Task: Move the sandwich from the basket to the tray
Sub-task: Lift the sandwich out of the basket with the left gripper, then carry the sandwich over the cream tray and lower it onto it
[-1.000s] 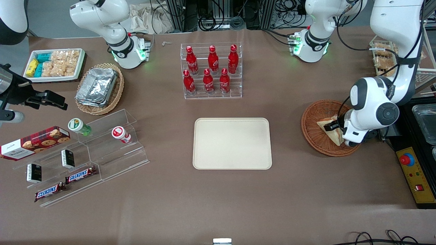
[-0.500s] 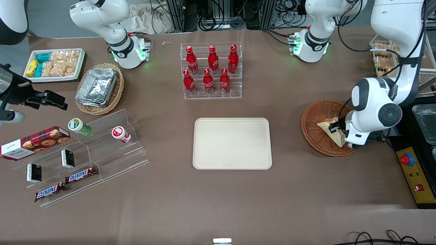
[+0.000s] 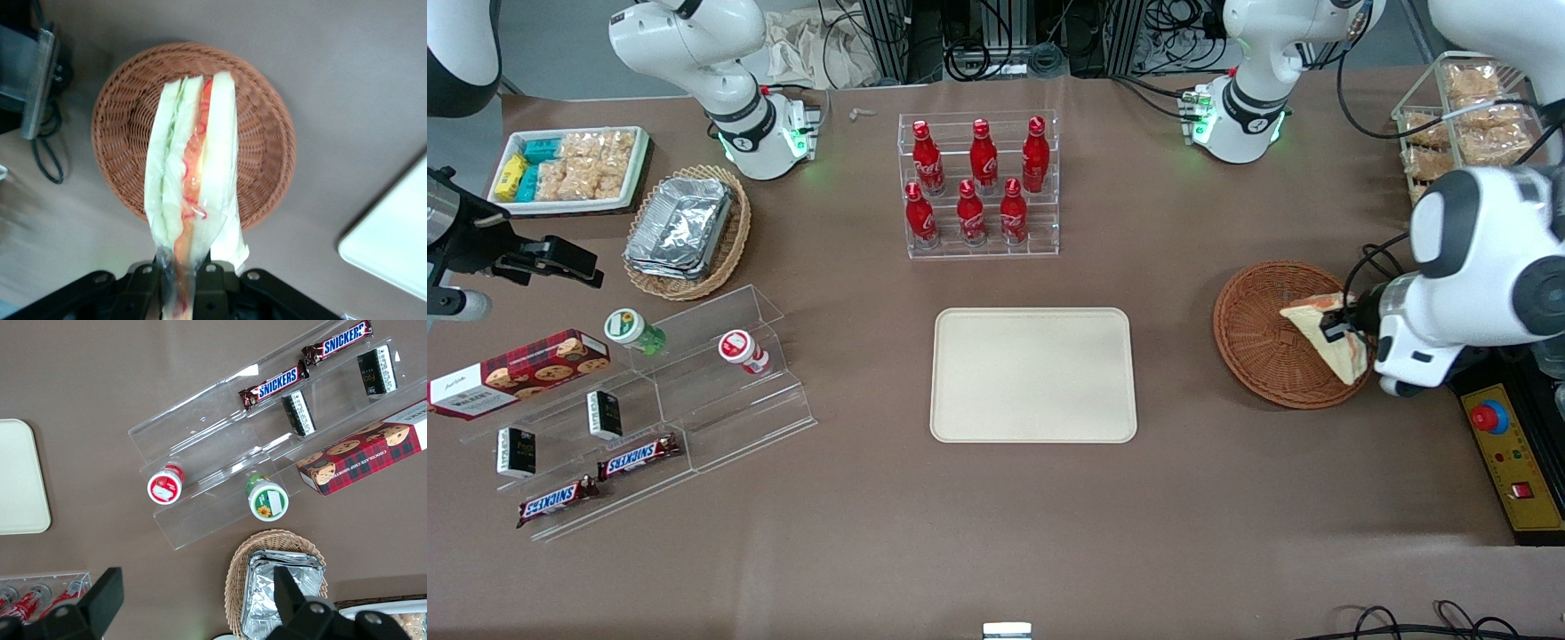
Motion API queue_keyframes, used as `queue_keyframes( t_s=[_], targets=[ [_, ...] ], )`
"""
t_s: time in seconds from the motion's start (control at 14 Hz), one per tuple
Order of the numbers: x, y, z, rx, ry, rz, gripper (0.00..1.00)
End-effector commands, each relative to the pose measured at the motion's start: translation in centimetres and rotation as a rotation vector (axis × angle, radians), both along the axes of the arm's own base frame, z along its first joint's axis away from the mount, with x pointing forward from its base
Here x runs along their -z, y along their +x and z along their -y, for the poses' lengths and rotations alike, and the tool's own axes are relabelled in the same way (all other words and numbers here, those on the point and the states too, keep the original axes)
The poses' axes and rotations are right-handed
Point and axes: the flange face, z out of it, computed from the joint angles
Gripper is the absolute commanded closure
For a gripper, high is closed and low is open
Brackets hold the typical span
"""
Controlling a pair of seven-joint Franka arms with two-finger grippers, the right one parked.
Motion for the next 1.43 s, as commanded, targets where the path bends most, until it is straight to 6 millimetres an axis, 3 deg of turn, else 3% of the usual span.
queue_keyframes(
  t_s=[0.0,0.21,0.64,0.93,1.07,1.29,1.36],
  targets=[
    [-4.8,0.7,0.9,0.023,-0.015,0.015,0.98],
    [-6.7,0.3,3.6,0.142,-0.047,0.011,0.98],
    [-5.8,-0.5,12.5,0.339,-0.094,0.005,1.0],
    [-1.1,-1.1,20.7,0.46,-0.118,-0.021,1.0],
    [1.6,-0.5,22.4,0.433,-0.125,-0.022,1.0],
    [6.7,-1.4,27.6,0.43,-0.088,-0.038,1.0],
    [8.7,-1.1,28.0,0.407,-0.075,-0.056,1.0]
  ],
)
